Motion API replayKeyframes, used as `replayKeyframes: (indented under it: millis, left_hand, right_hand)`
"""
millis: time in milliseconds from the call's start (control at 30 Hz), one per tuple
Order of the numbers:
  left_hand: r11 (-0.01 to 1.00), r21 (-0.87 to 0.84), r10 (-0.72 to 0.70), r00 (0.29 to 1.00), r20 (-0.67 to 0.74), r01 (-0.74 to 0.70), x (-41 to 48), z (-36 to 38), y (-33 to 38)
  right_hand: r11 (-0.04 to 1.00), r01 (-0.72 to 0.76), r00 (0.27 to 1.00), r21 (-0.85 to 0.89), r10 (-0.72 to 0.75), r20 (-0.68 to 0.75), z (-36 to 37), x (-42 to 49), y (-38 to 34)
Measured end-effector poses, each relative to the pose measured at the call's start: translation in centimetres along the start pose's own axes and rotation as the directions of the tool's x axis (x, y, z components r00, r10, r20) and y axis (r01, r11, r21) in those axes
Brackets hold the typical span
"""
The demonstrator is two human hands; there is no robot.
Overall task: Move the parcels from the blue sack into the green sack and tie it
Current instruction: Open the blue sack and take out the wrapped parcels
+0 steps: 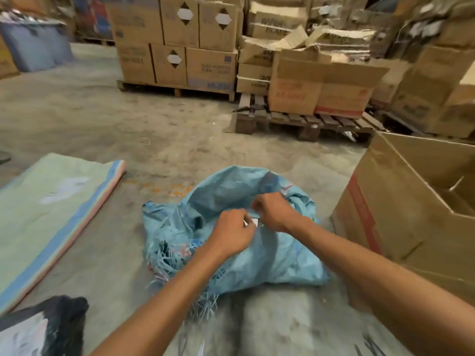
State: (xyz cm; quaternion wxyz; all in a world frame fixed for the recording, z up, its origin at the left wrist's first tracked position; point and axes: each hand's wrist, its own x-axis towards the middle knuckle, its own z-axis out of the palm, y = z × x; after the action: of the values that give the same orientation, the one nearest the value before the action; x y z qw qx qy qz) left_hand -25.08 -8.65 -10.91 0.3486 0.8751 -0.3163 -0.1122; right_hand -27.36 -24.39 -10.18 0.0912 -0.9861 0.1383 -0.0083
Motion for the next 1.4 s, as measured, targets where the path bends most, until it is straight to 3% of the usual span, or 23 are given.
replayKeyframes:
  millis: [133, 300, 400, 500, 600, 733, 900, 1033, 1167, 1233, 1333, 1400]
  left_hand:
    - [0.966, 0.149, -0.217, 0.976, 0.021, 0.211, 6.6, 4.3, -2.4]
    - [0.881, 0.274, -0.397, 0.918, -0.009, 0.384, 10.3, 7.8, -5.4]
    - [0.823, 0.369, -0.455, 0.89, -0.025, 0.431, 11.0, 8.7, -5.5]
    - [0.763, 0.4, -0.559, 0.829, 0.014, 0.508, 11.4, 8.7, -5.6]
    - [0.773, 0.406, -0.589, 0.789, 0.175, 0.487, 11.6, 8.4, -6.3]
    - [0.796, 0.386, -0.573, 0.786, 0.231, 0.466, 11.7, 7.7, -6.7]
    - [0.786, 0.396, -0.593, 0.761, 0.262, 0.475, 11.9, 7.4, -6.1]
    - [0.782, 0.456, -0.619, 0.616, 0.486, 0.425, 13.8, 8.8, -8.3]
    - [0.821, 0.229, -0.561, 0.664, 0.494, 0.523, 12.0, 7.7, -6.6]
    - [0.791, 0.139, -0.587, 0.672, 0.452, 0.596, 11.6, 7.6, -6.6]
    - [0.784, 0.166, -0.617, 0.724, 0.308, 0.598, 11.2, 7.6, -6.6]
    - [0.783, 0.15, -0.621, 0.743, 0.249, 0.604, 11.1, 7.6, -6.8]
  right_hand:
    - [1.0, 0.002, 0.982, -0.004, -0.001, 0.188, 2.3, 3.9, 3.4]
    - [0.89, 0.104, 0.912, -0.445, 0.094, 0.4, 2.0, 4.9, 7.1]
    - [0.811, 0.139, 0.847, -0.568, 0.2, 0.492, 2.3, 4.4, 8.5]
    - [0.708, 0.239, 0.859, -0.665, 0.164, 0.484, 4.4, 4.5, 8.7]
    - [0.711, 0.293, 0.857, -0.639, 0.1, 0.505, 5.9, 4.6, 8.5]
    - [0.906, 0.087, 0.765, -0.414, 0.206, 0.611, 4.3, 5.6, 8.8]
    - [0.915, 0.064, 0.8, -0.397, 0.191, 0.569, 4.4, 5.9, 9.4]
    - [0.885, 0.084, 0.742, -0.459, 0.252, 0.622, 5.4, 5.4, 8.6]
    - [0.905, -0.019, 0.724, -0.425, 0.306, 0.619, 5.5, 5.1, 9.1]
    - [0.91, -0.028, 0.755, -0.414, 0.29, 0.588, 5.4, 4.7, 9.0]
    - [0.896, -0.026, 0.811, -0.442, 0.278, 0.515, 5.4, 3.9, 8.8]
    - [0.879, -0.004, 0.795, -0.478, 0.292, 0.532, 5.3, 3.5, 8.6]
